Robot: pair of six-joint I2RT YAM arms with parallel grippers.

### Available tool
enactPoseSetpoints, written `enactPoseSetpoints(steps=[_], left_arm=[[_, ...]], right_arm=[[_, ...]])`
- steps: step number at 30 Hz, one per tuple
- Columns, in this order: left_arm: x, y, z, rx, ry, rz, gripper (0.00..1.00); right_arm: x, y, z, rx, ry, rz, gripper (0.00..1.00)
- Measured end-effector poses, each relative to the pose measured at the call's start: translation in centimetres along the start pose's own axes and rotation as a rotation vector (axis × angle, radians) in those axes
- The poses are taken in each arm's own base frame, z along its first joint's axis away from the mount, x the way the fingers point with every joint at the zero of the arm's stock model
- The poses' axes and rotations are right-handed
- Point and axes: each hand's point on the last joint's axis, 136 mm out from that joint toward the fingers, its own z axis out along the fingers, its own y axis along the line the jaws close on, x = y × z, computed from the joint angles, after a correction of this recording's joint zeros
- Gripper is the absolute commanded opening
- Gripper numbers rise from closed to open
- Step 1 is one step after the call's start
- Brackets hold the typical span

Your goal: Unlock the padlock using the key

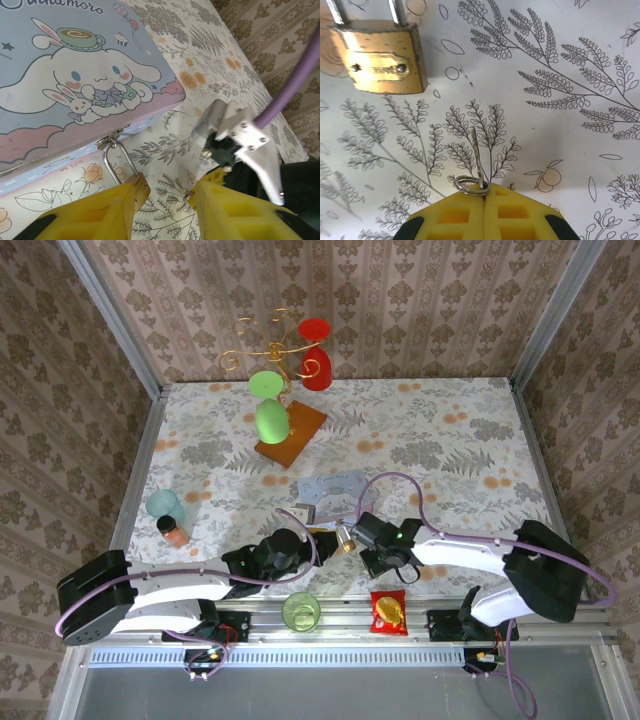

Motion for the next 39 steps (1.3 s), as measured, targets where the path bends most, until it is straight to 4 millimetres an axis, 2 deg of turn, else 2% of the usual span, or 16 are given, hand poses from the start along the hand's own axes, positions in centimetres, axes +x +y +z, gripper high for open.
enactPoseSetpoints(steps=[6, 10, 14, 27, 28, 31, 32, 36, 39], left_arm=[[0.8, 0.0, 0.5, 0.004, 0.028, 0.005, 0.33], [1.3, -0.2, 1.1, 0.007, 0.058, 0.01, 0.32], [1.5, -0.5, 1.4, 0.019, 0.067, 0.009, 0.31], [1.6, -0.7, 1.7, 0.028, 0.068, 0.007, 0.32], [1.6, -0.7, 1.7, 0.029, 0.068, 0.007, 0.33], [1.7, -0.7, 1.7, 0.03, 0.069, 0.007, 0.35], [1.7, -0.7, 1.7, 0.03, 0.07, 0.007, 0.36], [1.7, -0.7, 1.7, 0.031, 0.07, 0.007, 0.37], [1.7, -0.7, 1.7, 0.031, 0.07, 0.007, 0.38]], right_arm=[[-1.7, 1.2, -2.8, -0.134, -0.127, 0.022, 0.0], [-2.5, 1.1, -3.4, -0.191, -0.155, 0.058, 0.0], [-2.2, 0.5, -3.0, -0.174, -0.134, 0.073, 0.0], [1.3, -0.8, 0.5, -0.038, 0.057, 0.083, 0.0], [1.1, -0.8, 0.5, -0.029, 0.061, 0.084, 0.01], [1.1, -1.1, 0.6, 0.001, 0.073, 0.098, 0.27], [1.3, -1.3, 0.5, 0.012, 0.08, 0.103, 0.32], [1.7, -2.0, -0.2, 0.045, 0.082, 0.127, 0.43], [1.4, -2.7, -1.3, 0.056, 0.052, 0.166, 0.45]])
